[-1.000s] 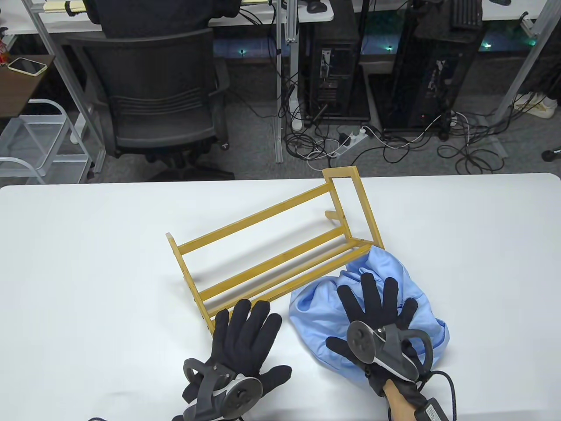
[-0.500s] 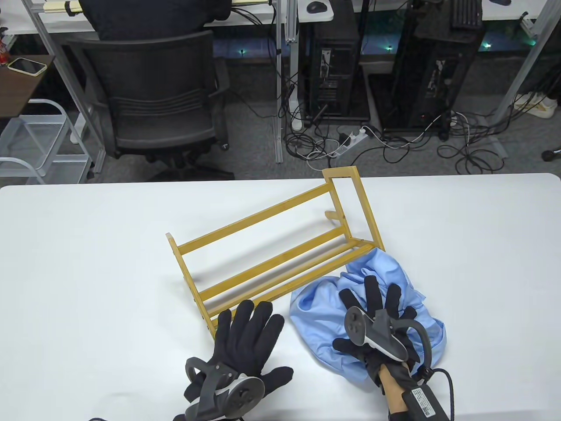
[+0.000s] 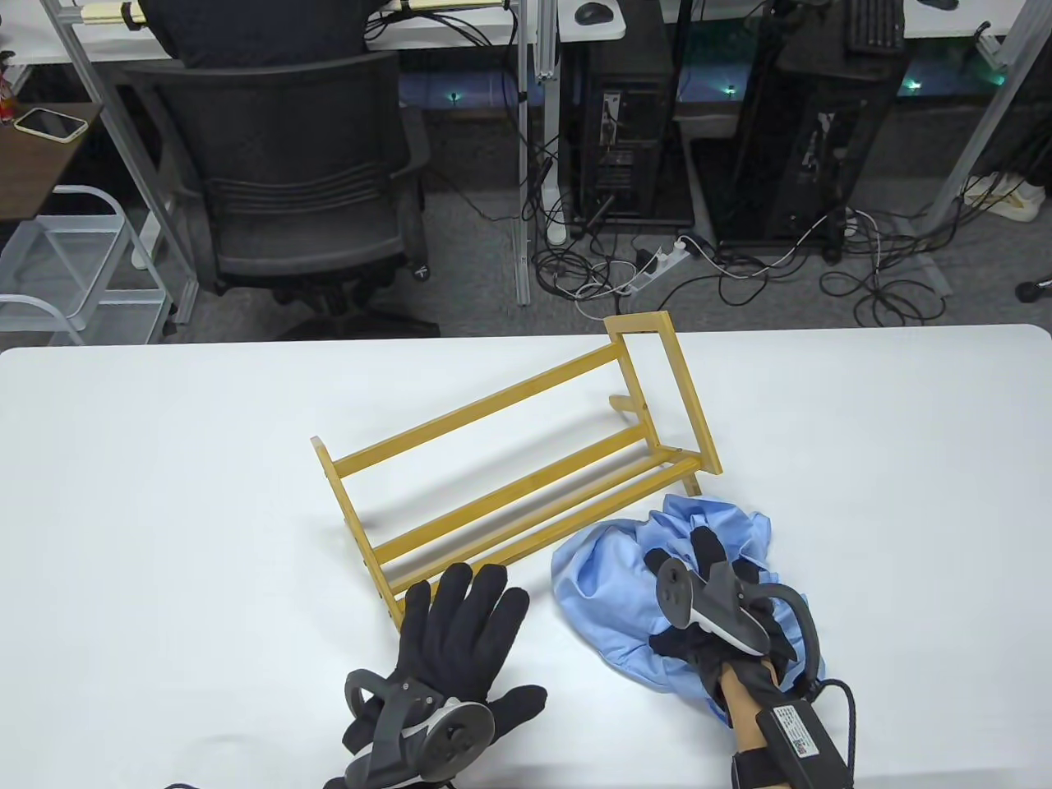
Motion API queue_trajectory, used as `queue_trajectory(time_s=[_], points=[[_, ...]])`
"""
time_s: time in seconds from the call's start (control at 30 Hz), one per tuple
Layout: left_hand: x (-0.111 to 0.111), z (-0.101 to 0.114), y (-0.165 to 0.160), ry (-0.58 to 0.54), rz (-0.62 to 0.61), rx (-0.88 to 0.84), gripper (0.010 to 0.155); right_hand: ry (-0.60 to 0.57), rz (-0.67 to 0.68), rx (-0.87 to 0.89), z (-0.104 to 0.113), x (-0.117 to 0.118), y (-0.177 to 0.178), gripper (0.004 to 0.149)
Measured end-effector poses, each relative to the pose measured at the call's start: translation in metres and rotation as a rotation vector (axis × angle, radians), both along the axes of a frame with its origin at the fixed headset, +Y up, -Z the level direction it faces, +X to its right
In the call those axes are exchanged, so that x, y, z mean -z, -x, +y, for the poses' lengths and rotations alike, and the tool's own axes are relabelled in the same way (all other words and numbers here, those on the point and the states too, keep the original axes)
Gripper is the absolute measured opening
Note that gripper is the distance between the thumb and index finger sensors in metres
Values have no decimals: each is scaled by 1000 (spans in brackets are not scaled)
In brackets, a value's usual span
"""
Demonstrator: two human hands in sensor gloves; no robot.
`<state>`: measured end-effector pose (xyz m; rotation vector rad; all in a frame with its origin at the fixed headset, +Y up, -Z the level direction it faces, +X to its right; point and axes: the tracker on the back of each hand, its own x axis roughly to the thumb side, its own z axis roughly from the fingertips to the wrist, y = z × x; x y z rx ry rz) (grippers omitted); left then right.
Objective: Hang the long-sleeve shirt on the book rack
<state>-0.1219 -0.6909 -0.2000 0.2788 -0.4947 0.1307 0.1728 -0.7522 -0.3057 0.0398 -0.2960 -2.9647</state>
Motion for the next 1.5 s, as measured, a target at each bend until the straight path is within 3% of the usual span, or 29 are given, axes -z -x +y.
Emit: queue_trajectory(time_s=[0.37, 0.77, 1.07, 1.37, 1.5], points=[[0, 1, 0, 9, 5, 8, 96, -213, 20, 34, -2, -5, 5, 68], [1, 1, 1, 12, 10, 3, 95, -282, 13, 81, 11, -11, -3, 64], [2, 1, 2, 26, 20, 2, 95, -359, 5, 130, 49, -25, -17, 65], [2, 1, 3, 35, 29, 17, 95, -452, 7, 155, 105, -43, -23, 65], [1, 1, 2, 36, 30, 27, 95, -471, -5, 182, 114, -50, -24, 65]])
